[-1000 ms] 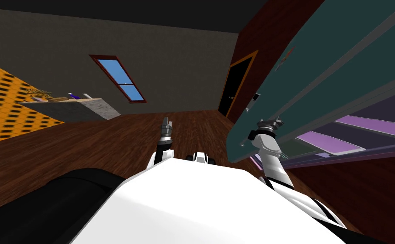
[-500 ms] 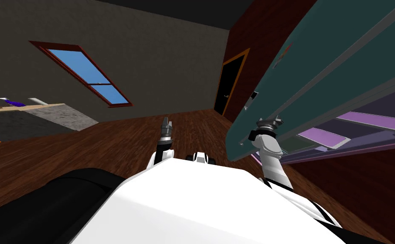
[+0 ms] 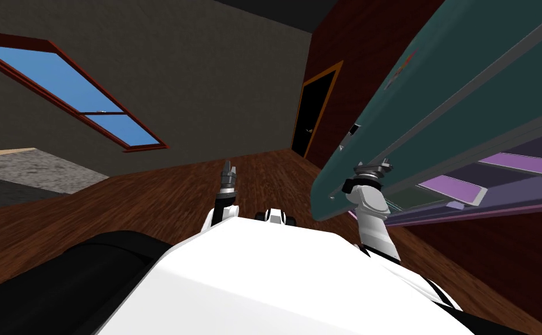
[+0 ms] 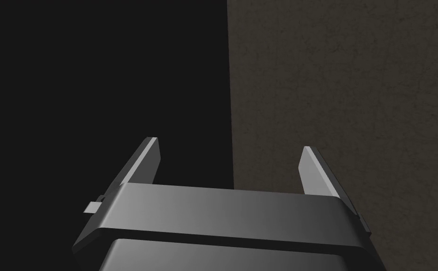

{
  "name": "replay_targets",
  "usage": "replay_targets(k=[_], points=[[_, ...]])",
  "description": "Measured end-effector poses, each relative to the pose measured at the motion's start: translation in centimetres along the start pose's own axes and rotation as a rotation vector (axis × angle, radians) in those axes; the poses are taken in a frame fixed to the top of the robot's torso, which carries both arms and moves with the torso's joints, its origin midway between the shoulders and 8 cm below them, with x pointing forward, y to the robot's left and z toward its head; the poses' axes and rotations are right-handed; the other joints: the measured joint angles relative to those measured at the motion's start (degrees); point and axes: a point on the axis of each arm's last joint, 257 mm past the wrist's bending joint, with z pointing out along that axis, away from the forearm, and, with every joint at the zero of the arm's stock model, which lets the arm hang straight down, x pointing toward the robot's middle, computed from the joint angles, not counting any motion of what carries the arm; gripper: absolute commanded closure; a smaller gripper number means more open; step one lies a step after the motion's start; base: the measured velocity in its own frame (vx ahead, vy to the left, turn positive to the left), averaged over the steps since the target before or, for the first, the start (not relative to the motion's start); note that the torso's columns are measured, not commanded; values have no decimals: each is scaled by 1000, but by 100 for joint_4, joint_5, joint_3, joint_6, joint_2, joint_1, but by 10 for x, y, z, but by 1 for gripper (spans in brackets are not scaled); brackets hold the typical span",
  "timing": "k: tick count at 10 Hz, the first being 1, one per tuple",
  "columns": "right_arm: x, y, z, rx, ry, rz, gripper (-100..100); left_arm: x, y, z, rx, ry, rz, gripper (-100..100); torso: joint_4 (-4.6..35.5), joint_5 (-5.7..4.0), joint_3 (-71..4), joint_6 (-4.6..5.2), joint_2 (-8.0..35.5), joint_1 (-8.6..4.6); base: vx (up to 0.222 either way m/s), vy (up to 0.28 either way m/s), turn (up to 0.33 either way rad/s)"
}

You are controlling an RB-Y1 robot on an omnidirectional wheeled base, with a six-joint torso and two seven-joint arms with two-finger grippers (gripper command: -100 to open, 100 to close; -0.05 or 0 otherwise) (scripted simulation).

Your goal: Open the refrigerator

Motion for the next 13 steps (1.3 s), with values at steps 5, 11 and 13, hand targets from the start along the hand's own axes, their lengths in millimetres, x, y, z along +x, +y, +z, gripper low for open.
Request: replay_targets(k=[5,11,13], points=[[29,-19,0,66,87,-44,100,0,0,0,0,0,0,0,1,11,-22,-18,-21,-20,188,210,-7],[54,-40,5,134,182,-87,-100,0,0,0,0,0,0,0,16,10,8,-5,37,-43,126,168,-9],[53,-42,17,120,184,-84,-100,0,0,0,0,0,0,0,45,21,28,7,61,-49,-56,31,-15]])
